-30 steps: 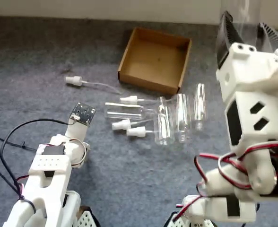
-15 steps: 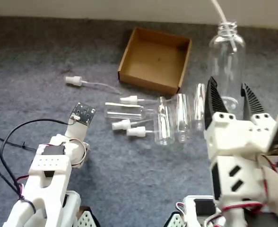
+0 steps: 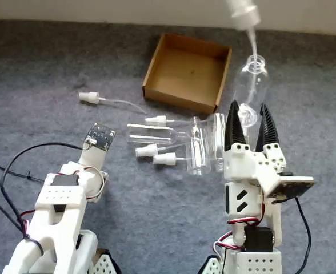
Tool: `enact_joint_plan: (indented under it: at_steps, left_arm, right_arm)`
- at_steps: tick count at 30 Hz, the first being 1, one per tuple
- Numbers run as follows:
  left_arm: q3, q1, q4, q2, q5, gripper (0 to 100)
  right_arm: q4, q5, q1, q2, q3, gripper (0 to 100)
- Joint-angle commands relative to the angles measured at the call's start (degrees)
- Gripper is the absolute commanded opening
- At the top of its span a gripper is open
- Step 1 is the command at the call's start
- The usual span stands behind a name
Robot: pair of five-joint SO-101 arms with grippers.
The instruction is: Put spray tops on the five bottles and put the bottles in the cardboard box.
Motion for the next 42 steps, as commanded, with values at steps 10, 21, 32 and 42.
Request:
enact_joint_plan:
  at_steps: [10, 21, 32, 42]
  left_arm:
    - [-38.81, 6.81, 9.58, -0.57, -0.35, 15]
    - [-36.00, 5.32, 16.88, -0.57, 3.87, 15]
    - [-26.42, 5.41, 8.18, -0.57, 4.04, 15]
    - [-31.96, 7.87, 1.93, -0.22, 4.13, 15]
  right_arm:
    - [-5.05, -1.93, -5.67, 0.04, 3.65, 0.5]
    - [10.15, 2.46, -7.34, 3.38, -10.15, 0.5]
    - [9.54, 11.52, -9.01, 11.65, -10.95, 0.5]
    - [-3.47, 11.43, -9.98, 4.62, 1.45, 0.5]
